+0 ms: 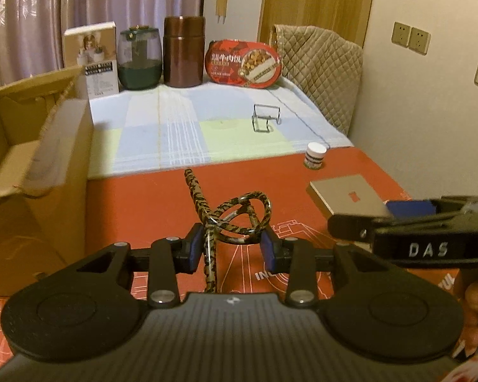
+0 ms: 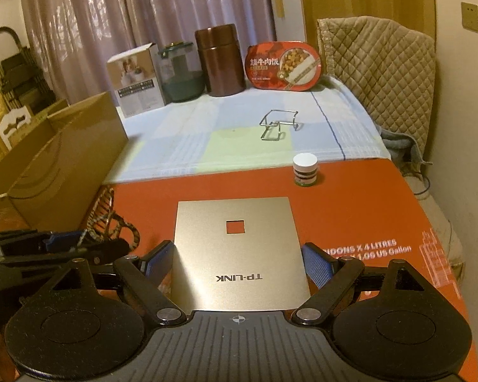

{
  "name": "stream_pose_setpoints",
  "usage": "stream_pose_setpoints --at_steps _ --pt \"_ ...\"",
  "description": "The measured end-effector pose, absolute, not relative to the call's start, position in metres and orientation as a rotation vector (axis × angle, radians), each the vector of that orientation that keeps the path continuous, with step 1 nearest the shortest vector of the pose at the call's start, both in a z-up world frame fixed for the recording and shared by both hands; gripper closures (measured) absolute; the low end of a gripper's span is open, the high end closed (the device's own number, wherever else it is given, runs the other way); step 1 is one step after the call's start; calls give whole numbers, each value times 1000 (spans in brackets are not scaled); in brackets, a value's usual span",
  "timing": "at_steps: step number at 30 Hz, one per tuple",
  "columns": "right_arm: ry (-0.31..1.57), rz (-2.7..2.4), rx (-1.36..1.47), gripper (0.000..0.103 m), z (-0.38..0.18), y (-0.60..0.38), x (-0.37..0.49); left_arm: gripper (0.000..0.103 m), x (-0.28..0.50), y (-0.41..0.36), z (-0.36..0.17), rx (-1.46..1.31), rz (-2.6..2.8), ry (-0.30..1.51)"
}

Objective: Organize rigid objects

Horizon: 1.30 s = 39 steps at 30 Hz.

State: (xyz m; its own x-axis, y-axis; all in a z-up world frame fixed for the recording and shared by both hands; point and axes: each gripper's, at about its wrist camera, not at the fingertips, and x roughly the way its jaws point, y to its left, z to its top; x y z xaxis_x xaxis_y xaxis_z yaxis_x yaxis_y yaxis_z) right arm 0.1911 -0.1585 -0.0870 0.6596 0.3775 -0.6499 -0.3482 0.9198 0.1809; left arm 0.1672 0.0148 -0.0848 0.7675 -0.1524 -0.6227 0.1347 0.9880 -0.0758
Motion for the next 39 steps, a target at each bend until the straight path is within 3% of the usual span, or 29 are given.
stream_pose_setpoints --at_steps 12,23,39 --pt "682 495 42 20 -29 -131 155 71 128 47 -16 -55 -106 597" --pt "633 639 0 20 30 -59 147 71 107 125 55 -57 -43 552" --pt "686 783 -50 20 22 71 197 71 153 247 44 43 61 625"
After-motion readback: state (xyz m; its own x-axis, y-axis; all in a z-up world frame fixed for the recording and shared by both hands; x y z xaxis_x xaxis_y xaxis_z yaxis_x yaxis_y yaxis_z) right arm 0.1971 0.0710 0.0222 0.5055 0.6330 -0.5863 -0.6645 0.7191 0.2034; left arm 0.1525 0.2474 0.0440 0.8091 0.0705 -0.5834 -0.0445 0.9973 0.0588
